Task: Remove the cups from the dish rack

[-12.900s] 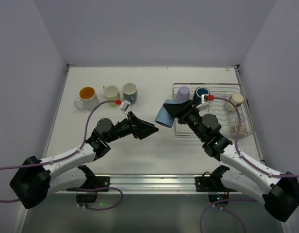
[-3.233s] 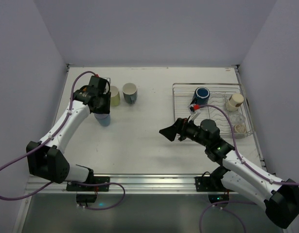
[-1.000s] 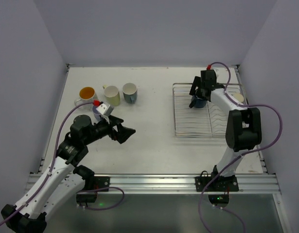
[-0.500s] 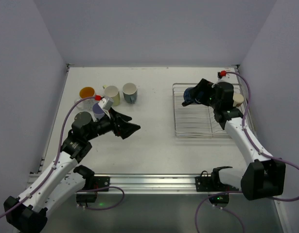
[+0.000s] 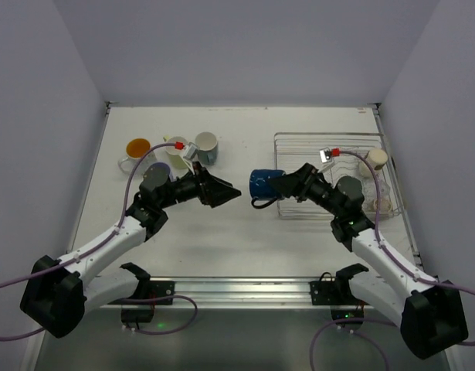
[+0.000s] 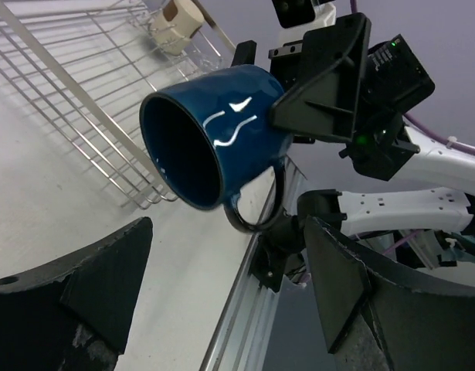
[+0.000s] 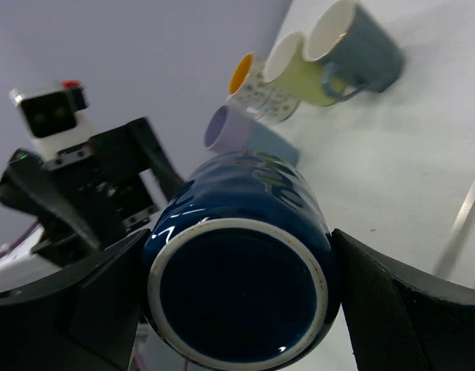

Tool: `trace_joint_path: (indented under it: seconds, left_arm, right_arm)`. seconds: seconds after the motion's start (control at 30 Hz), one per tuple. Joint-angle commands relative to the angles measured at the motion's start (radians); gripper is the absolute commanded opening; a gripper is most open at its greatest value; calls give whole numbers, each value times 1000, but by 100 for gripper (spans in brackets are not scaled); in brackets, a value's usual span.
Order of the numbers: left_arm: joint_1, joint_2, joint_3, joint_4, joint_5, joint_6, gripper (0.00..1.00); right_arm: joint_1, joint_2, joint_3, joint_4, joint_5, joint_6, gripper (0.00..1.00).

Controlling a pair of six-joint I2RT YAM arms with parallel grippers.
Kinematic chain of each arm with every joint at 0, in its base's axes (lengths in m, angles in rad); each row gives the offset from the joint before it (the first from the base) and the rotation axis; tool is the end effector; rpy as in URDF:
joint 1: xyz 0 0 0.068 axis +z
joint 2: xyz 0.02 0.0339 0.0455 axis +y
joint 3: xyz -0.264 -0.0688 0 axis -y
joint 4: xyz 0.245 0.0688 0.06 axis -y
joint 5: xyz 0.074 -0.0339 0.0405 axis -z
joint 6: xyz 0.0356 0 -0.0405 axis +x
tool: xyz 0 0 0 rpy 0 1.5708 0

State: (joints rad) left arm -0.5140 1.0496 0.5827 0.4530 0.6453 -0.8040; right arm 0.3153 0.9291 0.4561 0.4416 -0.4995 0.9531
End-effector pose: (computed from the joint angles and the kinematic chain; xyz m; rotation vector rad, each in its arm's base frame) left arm 0.1956 -0.1351 0.2843 0.3122 1.7815 -1.4913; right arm 0.1968 0.0821 0.2635 0.1363 1.7767 1.3487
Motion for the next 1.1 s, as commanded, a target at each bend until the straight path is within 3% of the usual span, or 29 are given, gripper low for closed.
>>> trace_joint_path:
  seconds: [0.0, 0.13, 0.27, 0.5, 0.6, 0.63, 0.7, 0.8, 0.83, 0.9, 1.0, 1.07]
  left_arm:
    - [-40, 23, -4, 180, 27, -72, 83]
    - [-67, 39, -3, 228, 19, -93, 83]
    - [-84, 39, -15, 276, 28, -115, 77]
    - [-92, 47, -34, 323, 39, -141, 51]
    - [-95, 55, -38, 354, 33, -153, 29]
    - [-95, 53, -40, 355, 27, -153, 13]
    - [-95, 35, -49, 355, 8, -147, 0]
    - [-95, -6, -64, 343, -21, -124, 0]
    - [-93, -20, -63, 298, -29, -94, 0]
    - [-95, -68, -41, 196, -85, -34, 0]
    - [-95, -144, 9, -108, -186, 110, 0]
    - [-95, -202, 34, -186, -234, 186, 0]
  right_arm:
    - [105, -10, 19, 342, -77, 138, 16]
    - [175, 63, 26, 458, -70, 176, 17]
    - [203, 146, 24, 548, -71, 226, 17]
    - [241, 229, 35, 623, -53, 256, 17]
    - [266, 250, 47, 644, -48, 262, 18]
    - [272, 266, 47, 648, -45, 269, 20]
    - [280, 280, 47, 667, -47, 274, 24]
    - [284, 306, 33, 698, -36, 289, 58]
    - [284, 307, 27, 697, -27, 292, 81]
    - [280, 304, 15, 671, 4, 283, 98]
    - [263, 300, -3, 645, 38, 273, 99]
    - [240, 297, -20, 629, 55, 271, 99]
